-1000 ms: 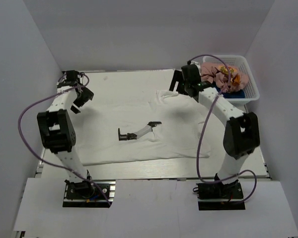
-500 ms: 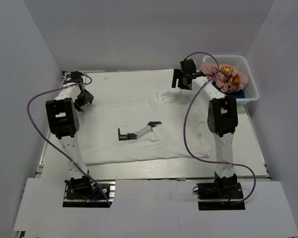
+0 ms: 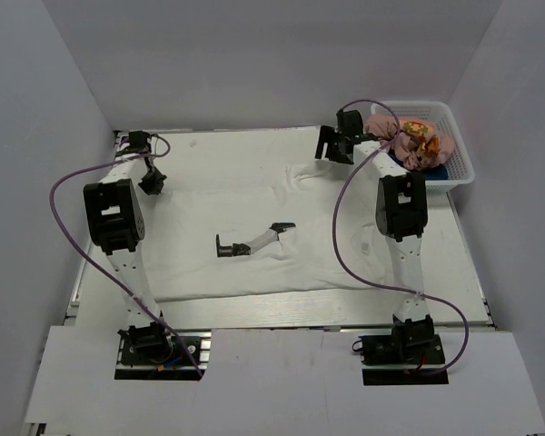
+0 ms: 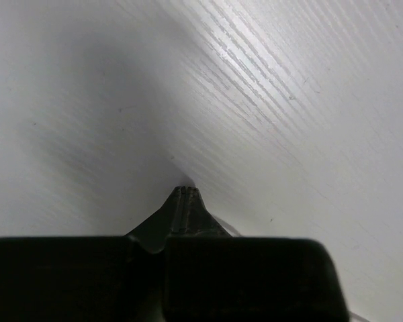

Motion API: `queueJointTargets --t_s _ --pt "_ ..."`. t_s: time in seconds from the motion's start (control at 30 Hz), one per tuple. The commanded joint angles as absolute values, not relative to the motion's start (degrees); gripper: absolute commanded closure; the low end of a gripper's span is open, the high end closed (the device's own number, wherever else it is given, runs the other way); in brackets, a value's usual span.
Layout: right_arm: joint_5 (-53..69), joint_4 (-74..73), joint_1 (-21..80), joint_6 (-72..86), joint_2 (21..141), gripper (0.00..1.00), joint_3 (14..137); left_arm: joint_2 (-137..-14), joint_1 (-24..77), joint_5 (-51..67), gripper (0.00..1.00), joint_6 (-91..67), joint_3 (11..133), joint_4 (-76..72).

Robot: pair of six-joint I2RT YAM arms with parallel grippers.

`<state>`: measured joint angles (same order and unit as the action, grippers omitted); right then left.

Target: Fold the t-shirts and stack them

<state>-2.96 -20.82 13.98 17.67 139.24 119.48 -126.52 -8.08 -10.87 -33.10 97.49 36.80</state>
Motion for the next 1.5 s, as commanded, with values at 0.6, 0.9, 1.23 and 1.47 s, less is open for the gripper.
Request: queueJointTargets --t_s 0.6,0.9,1.23,1.47 --pt "3.69 -12.57 13.97 22.42 131.58 1.00 112.95 -110.15 -6.94 -5.45 1.00 -29.18 79.56 20.40" --pt "8.88 -8.46 13.98 18.63 115.68 1.00 96.87 -95.20 -6.94 -7.38 1.00 -30.40 67.77 18.63" --pt "4.58 -6.49 13.80 22.23 91.26 1.00 67.87 -76.92 -6.94 -13.17 1.00 -46.02 50.64 24.24" --pt "-2.17 -9.57 13.89 24.87 73.59 1.00 51.36 -68.03 -6.94 -25.92 1.00 -58.34 45.97 37.61"
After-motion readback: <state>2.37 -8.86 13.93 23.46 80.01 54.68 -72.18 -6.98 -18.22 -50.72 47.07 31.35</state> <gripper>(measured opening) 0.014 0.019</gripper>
